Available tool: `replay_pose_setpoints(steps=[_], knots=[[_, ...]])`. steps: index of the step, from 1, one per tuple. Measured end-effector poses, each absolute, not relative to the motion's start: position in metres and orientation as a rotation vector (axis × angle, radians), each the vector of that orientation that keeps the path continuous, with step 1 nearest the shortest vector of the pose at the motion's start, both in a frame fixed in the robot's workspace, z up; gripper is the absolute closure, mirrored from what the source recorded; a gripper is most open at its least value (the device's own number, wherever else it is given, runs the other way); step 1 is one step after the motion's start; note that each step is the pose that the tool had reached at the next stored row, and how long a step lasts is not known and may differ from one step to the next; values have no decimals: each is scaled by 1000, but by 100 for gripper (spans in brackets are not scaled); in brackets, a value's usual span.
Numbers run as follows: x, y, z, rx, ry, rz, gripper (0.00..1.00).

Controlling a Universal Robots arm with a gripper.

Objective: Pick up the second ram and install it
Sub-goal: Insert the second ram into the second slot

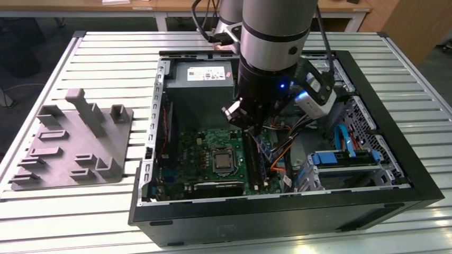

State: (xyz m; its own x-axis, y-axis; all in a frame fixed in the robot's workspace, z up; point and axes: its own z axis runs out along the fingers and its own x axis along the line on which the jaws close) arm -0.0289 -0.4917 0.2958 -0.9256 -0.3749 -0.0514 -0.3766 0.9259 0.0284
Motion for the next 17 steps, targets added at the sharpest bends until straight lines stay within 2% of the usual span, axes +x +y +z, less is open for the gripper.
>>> replay_pose_setpoints(steps=[17], knots=[[-29,-492,296,-484,3057,56,87]])
